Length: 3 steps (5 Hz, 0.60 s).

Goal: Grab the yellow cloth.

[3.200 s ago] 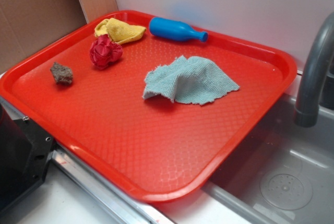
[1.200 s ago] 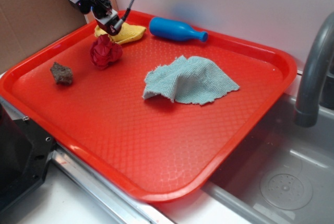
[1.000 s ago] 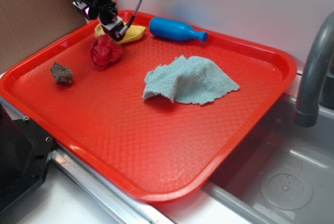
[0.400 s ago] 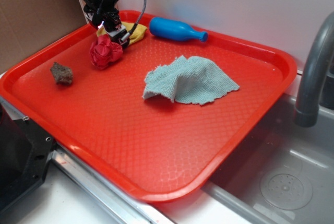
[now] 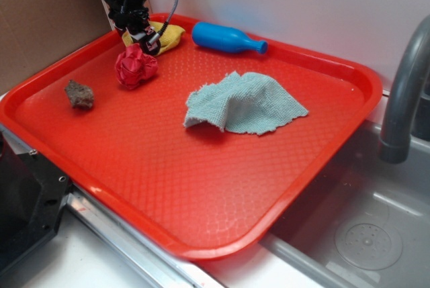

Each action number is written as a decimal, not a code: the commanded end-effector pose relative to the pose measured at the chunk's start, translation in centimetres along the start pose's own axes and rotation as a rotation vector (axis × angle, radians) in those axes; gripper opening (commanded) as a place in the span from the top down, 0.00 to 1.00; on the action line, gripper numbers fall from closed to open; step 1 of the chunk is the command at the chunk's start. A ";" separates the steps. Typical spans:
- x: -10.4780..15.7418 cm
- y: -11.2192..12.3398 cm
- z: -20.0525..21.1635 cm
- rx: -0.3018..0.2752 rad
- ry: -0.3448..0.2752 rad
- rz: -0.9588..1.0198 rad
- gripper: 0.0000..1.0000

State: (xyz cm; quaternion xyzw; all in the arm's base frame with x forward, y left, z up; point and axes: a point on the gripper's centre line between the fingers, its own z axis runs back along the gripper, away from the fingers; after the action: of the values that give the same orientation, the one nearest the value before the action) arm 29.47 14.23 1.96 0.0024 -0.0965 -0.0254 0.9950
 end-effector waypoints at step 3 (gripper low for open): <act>-0.7 -8.0 15.6 0.038 0.091 0.116 1.00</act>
State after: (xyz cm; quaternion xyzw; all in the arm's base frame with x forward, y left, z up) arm 24.78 5.85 14.85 0.0084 -0.0180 0.0523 0.9984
